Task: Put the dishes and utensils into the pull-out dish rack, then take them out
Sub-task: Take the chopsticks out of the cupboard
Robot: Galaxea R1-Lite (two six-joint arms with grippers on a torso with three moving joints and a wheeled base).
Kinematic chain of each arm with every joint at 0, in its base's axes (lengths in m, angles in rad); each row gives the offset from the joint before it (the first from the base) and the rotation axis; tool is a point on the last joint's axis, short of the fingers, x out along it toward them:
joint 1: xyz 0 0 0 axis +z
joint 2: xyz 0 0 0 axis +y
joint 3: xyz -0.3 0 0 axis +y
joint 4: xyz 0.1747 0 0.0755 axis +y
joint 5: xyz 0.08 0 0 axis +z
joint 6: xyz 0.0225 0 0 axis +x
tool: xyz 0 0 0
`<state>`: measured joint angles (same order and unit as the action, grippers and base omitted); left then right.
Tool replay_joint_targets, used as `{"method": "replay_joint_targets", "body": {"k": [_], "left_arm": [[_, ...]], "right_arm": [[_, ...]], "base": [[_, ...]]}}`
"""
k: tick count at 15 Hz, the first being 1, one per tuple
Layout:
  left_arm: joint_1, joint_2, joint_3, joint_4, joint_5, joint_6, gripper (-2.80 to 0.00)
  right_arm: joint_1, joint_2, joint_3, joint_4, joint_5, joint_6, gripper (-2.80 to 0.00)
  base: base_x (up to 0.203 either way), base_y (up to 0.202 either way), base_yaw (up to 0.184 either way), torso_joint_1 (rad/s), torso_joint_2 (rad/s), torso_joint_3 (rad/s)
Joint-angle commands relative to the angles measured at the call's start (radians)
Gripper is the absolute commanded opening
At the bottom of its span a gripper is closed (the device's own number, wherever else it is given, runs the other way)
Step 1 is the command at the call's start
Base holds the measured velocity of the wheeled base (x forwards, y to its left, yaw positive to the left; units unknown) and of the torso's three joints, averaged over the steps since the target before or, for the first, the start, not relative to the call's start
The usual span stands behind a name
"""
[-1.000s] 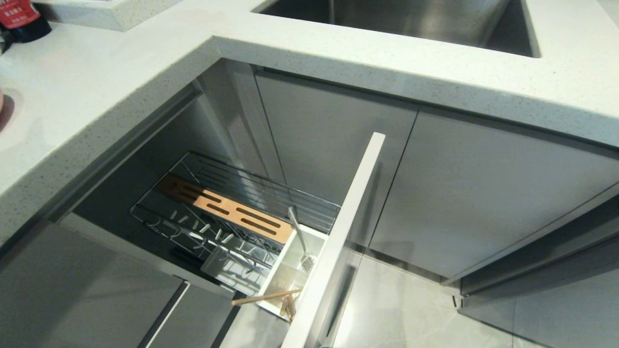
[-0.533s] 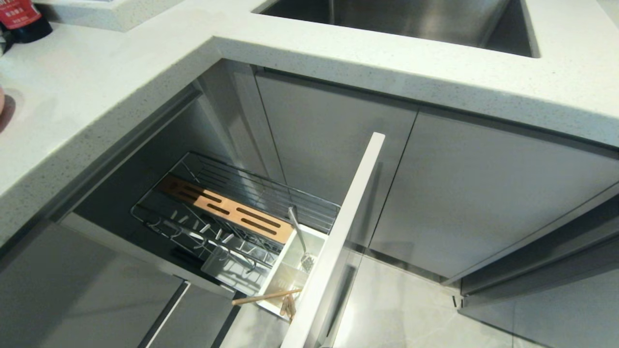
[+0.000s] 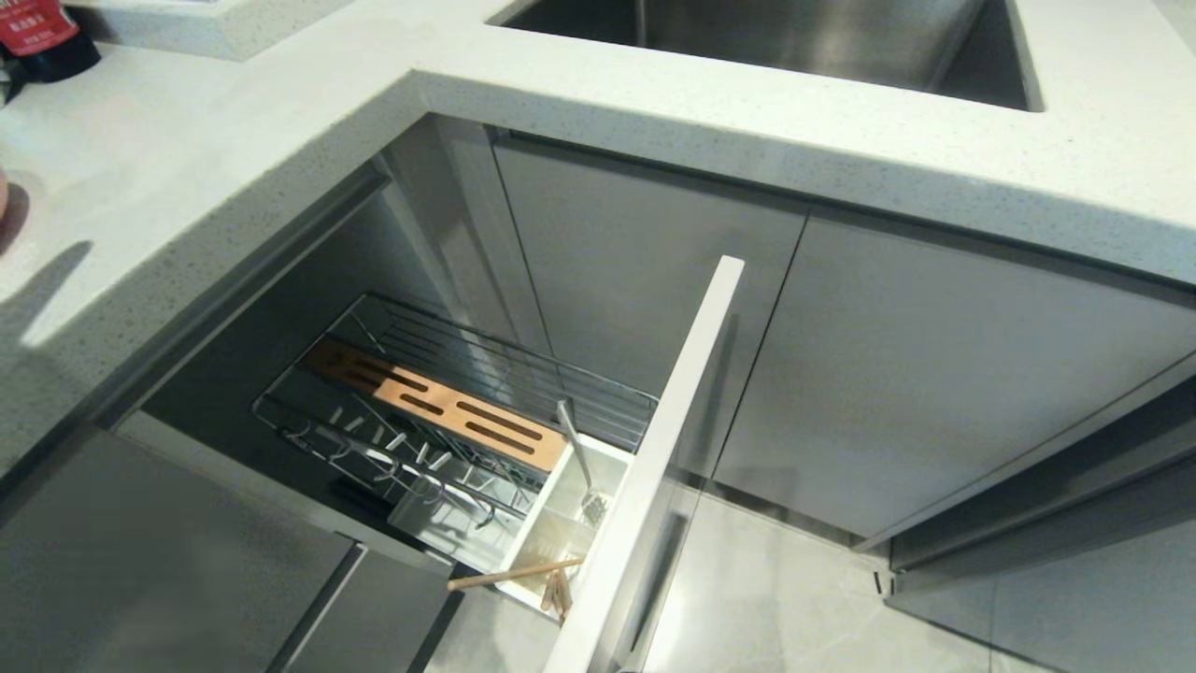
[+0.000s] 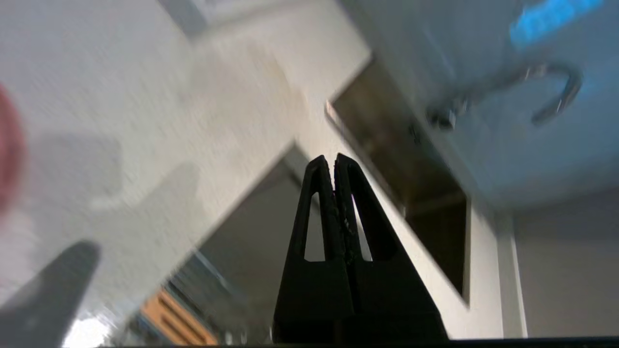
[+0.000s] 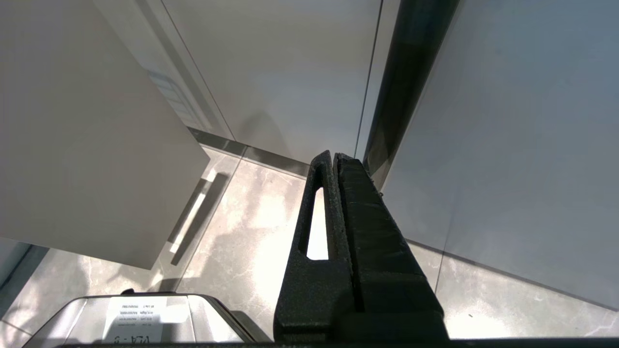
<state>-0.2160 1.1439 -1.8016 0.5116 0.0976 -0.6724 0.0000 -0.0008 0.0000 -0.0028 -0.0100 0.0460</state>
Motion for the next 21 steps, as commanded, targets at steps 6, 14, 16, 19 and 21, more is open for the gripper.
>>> {"method": "replay_joint_targets", "body": {"k": [6,14,16,19,21], "left_arm": [[-0.431,0.178,0.102,0.206,0.07,0.138,-2.8],[-0.512,0.332,0.141,0.628,0.085,0.361,0.0],[-0.513,0.381,0.125,0.686,0.083,0.362,0.0],[-0.513,0.469,0.117,0.784,0.086,0.362,0.0],[-0.511,0.523,0.117,0.808,0.085,0.363,0.0]], "right_arm": [[0.0,0.001,0.0,0.0,-0.001,0.0,-2.8],[0.0,0.001,0.0,0.0,0.001,0.0,-2.8],[0.0,0.001,0.0,0.0,-0.001,0.0,-2.8],[0.0,0.001,0.0,0.0,0.0,0.0,-2.8],[0.0,0.001,0.0,0.0,-0.001,0.0,-2.8]], "base": [[0.0,0.0,0.0,0.0,0.0,0.0],[0.0,0.0,0.0,0.0,0.0,0.0],[0.0,0.0,0.0,0.0,0.0,0.0],[0.0,0.0,0.0,0.0,0.0,0.0],[0.0,0.0,0.0,0.0,0.0,0.0]]}}
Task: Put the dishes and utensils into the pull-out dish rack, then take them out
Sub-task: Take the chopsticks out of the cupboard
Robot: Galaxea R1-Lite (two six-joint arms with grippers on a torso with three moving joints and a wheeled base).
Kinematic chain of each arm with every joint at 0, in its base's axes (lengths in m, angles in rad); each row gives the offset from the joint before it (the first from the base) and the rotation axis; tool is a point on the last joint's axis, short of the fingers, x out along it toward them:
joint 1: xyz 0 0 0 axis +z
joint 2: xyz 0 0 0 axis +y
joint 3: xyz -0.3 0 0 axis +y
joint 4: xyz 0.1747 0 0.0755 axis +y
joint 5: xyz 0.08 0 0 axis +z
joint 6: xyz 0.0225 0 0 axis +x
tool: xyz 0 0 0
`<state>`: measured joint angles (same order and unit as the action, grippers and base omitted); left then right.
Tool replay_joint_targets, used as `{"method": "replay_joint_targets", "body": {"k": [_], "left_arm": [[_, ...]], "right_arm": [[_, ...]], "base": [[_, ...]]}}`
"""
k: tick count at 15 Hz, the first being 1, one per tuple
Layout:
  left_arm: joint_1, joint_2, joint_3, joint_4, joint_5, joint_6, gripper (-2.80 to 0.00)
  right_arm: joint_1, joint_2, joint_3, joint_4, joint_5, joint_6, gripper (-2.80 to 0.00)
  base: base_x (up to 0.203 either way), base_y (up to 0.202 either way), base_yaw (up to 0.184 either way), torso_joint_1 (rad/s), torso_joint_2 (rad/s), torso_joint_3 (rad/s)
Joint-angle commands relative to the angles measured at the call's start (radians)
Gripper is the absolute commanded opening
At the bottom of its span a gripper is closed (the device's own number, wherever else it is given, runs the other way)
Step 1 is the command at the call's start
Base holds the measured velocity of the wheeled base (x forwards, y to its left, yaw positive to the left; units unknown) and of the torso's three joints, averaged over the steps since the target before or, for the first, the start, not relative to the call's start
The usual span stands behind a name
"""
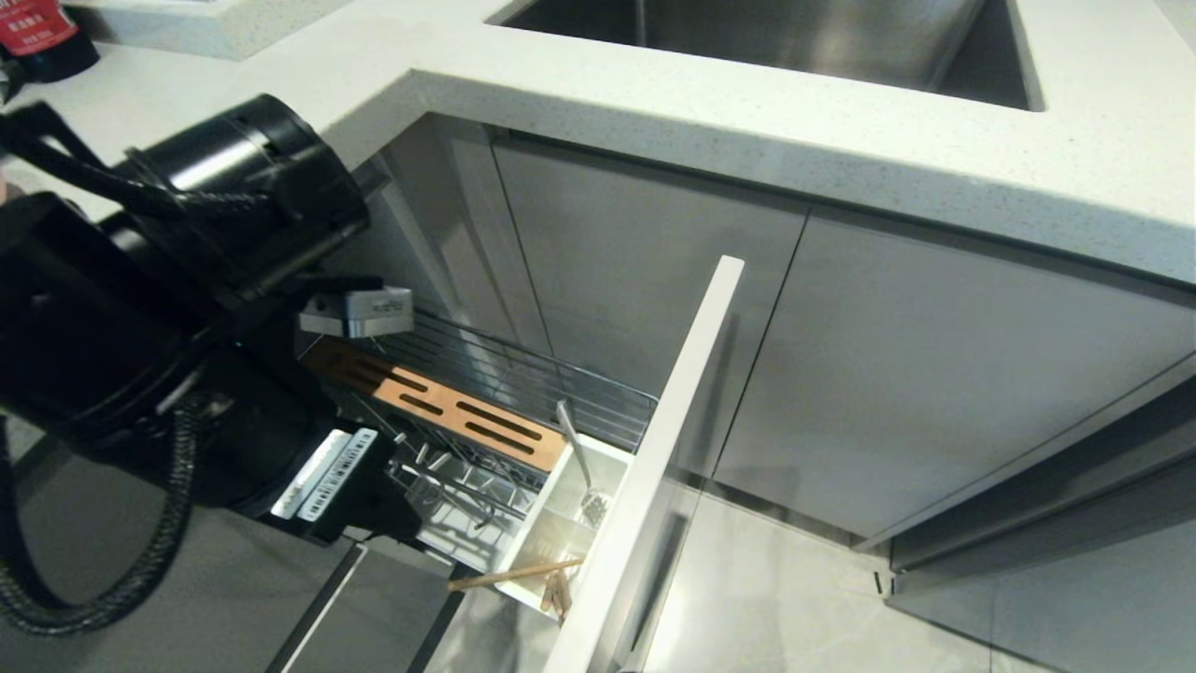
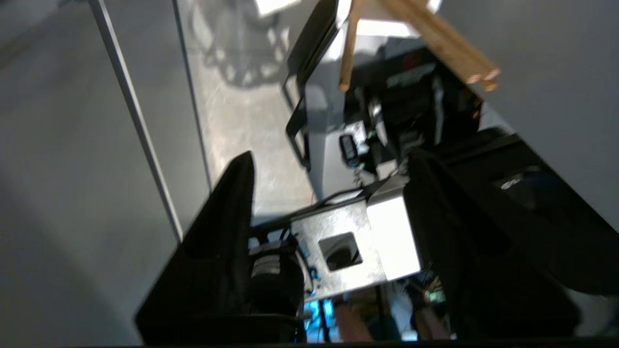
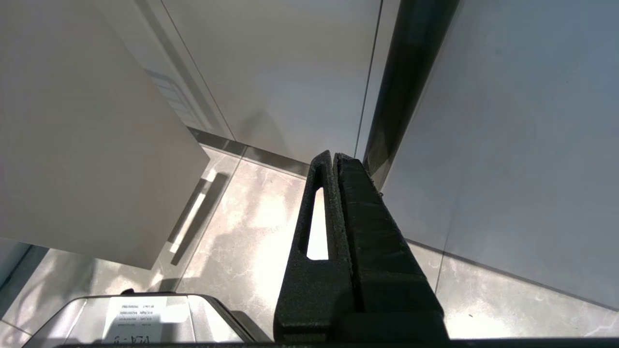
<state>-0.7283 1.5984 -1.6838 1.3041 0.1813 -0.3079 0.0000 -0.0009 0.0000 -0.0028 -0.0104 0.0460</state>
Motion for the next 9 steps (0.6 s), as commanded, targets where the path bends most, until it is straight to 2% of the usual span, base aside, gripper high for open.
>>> {"method": "replay_joint_targets", "body": {"k": [1,5,9], "left_arm": [[0.004,0.094,0.004,0.02,0.001,-0.001,0.0],[0.011,0.209,0.013,0.027,-0.006,0.0,0.0],[0.033,0.334,0.006,0.088,-0.015,0.018,0.0]], "right_arm": [[0.0,0.001,0.0,0.0,0.0,0.0,-2.8],[0.0,0.001,0.0,0.0,0.0,0.0,-2.8],[0.0,0.001,0.0,0.0,0.0,0.0,-2.8]], "base": [[0.0,0.0,0.0,0.0,0.0,0.0],[0.0,0.0,0.0,0.0,0.0,0.0],[0.0,0.0,0.0,0.0,0.0,0.0]]}}
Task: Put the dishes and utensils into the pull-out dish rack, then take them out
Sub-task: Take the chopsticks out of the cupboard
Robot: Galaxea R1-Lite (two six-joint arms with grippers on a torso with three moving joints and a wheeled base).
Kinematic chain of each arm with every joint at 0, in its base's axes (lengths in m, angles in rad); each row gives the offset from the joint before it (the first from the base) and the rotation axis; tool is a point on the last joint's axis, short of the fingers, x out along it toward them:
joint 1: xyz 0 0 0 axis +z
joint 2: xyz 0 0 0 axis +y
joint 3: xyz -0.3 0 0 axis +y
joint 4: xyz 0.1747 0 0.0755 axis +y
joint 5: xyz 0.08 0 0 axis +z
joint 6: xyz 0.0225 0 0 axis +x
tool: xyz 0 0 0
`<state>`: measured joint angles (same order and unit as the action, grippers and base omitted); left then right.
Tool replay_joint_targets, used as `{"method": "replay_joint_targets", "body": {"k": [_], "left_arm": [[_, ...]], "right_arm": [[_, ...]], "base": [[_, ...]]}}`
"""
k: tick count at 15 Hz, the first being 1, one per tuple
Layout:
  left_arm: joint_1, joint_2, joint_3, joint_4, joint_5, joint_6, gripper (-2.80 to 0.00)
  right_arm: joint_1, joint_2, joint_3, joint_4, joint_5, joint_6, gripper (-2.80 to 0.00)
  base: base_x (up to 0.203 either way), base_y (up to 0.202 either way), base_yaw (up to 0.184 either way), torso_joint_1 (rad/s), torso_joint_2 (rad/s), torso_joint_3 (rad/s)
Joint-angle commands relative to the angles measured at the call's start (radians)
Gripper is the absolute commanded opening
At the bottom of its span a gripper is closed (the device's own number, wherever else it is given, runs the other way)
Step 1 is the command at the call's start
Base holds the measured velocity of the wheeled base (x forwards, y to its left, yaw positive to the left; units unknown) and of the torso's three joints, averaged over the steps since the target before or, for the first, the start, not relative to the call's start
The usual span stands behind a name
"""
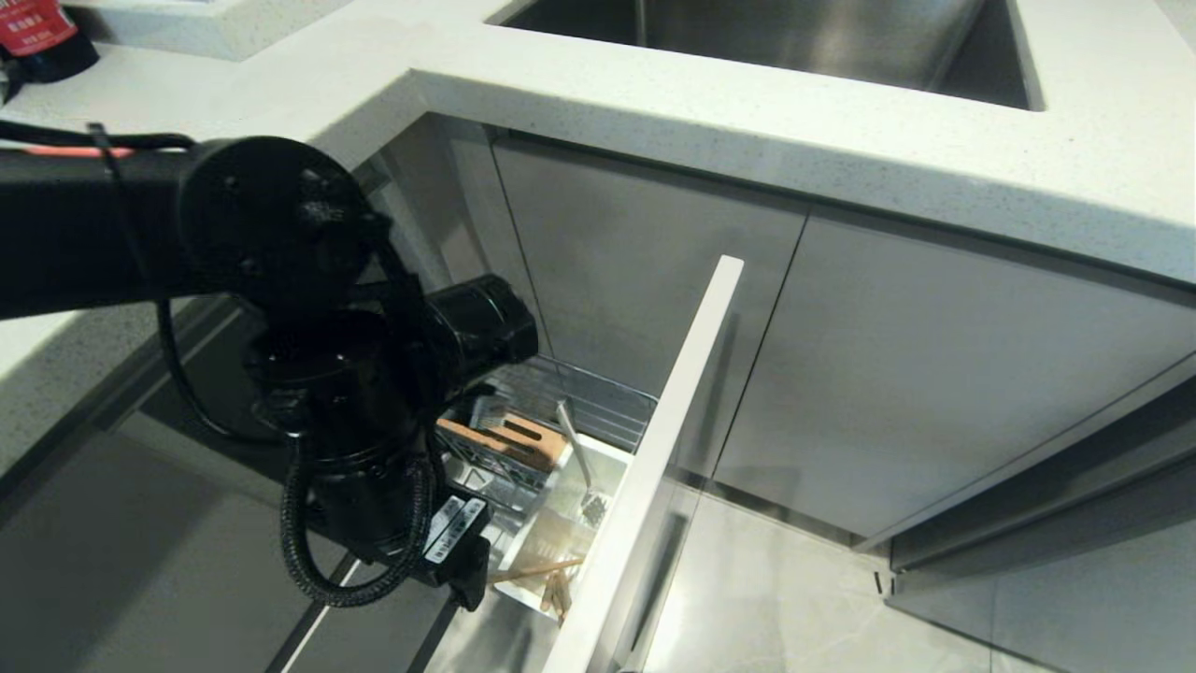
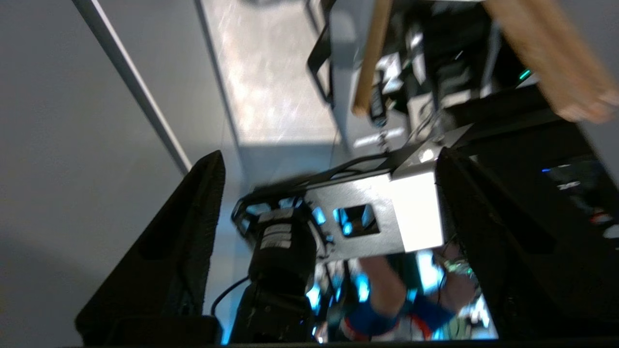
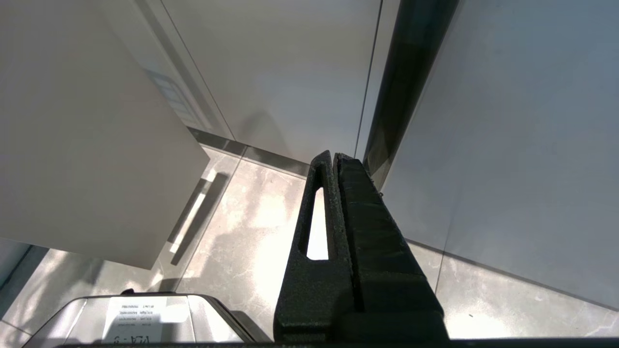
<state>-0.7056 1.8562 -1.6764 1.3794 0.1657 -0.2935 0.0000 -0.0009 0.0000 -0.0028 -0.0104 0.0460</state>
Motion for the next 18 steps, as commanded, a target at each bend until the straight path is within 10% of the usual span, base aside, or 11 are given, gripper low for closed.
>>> {"method": "replay_joint_targets", "body": {"k": [1,16,17,18], "left_arm": [[0.016,0.103,-0.002,0.016,-0.001,0.013,0.0],[0.092,0.281,-0.085,0.021,-0.157,0.099,0.0],[0.093,0.279,-0.085,0.021,-0.157,0.1,-2.8],[0.094,0.278,-0.087,0.02,-0.157,0.099,-2.8]], "right_arm": [[0.0,0.001,0.0,0.0,0.0,0.0,-2.8],[0.0,0.001,0.0,0.0,0.0,0.0,-2.8],[0.0,0.001,0.0,0.0,0.0,0.0,-2.8],[0.0,0.001,0.0,0.0,0.001,0.0,-2.8]], "base": [[0.0,0.0,0.0,0.0,0.0,0.0],[0.0,0.0,0.0,0.0,0.0,0.0],[0.0,0.0,0.0,0.0,0.0,0.0],[0.0,0.0,0.0,0.0,0.0,0.0]]}}
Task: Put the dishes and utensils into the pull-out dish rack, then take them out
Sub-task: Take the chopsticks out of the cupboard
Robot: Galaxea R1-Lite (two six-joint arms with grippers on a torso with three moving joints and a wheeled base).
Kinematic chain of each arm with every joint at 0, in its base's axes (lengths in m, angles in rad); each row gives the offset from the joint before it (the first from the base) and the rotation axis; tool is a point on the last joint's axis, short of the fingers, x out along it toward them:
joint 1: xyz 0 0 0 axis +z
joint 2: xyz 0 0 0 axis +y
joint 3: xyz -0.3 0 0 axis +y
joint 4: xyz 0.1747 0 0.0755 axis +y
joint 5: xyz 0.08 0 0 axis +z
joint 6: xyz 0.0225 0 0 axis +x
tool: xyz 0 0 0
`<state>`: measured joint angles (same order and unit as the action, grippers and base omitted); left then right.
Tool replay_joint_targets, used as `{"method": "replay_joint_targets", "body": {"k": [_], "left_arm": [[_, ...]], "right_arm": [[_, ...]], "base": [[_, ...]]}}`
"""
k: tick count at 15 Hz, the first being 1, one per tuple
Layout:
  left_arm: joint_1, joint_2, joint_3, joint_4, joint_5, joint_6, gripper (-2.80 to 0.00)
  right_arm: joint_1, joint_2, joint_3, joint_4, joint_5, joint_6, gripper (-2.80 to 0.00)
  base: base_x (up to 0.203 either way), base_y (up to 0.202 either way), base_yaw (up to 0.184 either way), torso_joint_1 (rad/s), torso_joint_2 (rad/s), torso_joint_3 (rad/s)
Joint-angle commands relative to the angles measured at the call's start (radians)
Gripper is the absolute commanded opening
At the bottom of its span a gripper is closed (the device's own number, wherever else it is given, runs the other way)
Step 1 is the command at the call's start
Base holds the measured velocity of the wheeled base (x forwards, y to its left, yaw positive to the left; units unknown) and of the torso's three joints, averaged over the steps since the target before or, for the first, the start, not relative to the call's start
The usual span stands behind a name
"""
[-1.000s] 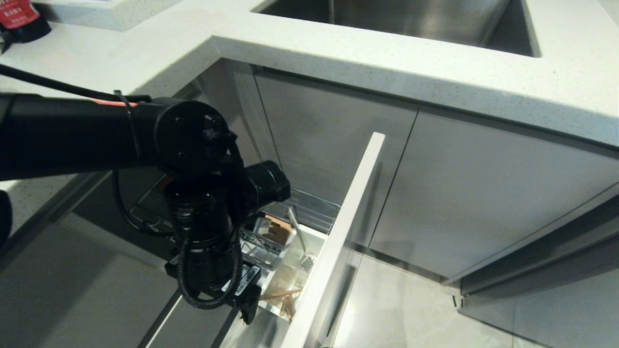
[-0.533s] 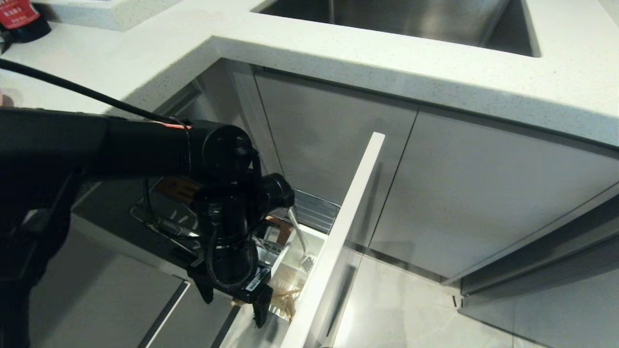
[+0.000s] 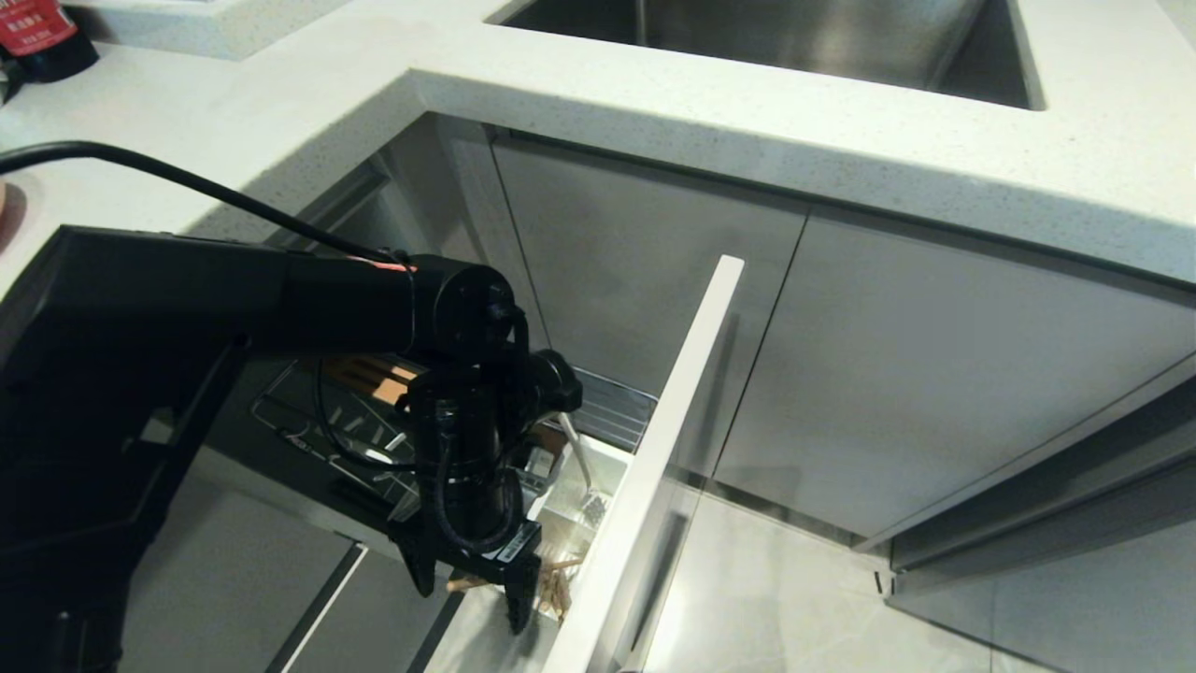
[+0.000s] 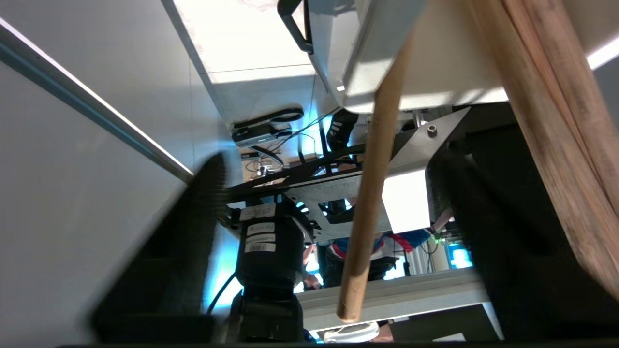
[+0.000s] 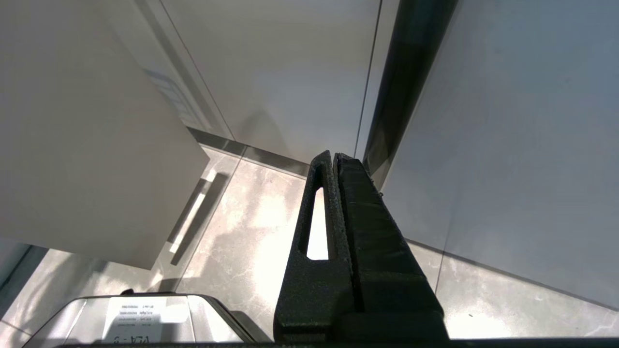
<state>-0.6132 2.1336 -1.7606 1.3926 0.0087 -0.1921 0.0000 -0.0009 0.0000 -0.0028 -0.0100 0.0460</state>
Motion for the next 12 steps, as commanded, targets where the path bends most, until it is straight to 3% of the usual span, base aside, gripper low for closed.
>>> {"method": "replay_joint_targets", "body": {"k": [1,12], "left_arm": [[0.001,0.001,-0.011,0.008,-0.001,-0.005,-2.8],[-0.013,-0.036,-0.031,0.008,-0.058,-0.009,-2.8]], "right_arm": [[0.0,0.001,0.0,0.0,-0.001,0.0,-2.8],[0.0,0.001,0.0,0.0,-0.001,0.0,-2.8]], "base": [[0.0,0.0,0.0,0.0,0.0,0.0],[0.0,0.0,0.0,0.0,0.0,0.0]]}}
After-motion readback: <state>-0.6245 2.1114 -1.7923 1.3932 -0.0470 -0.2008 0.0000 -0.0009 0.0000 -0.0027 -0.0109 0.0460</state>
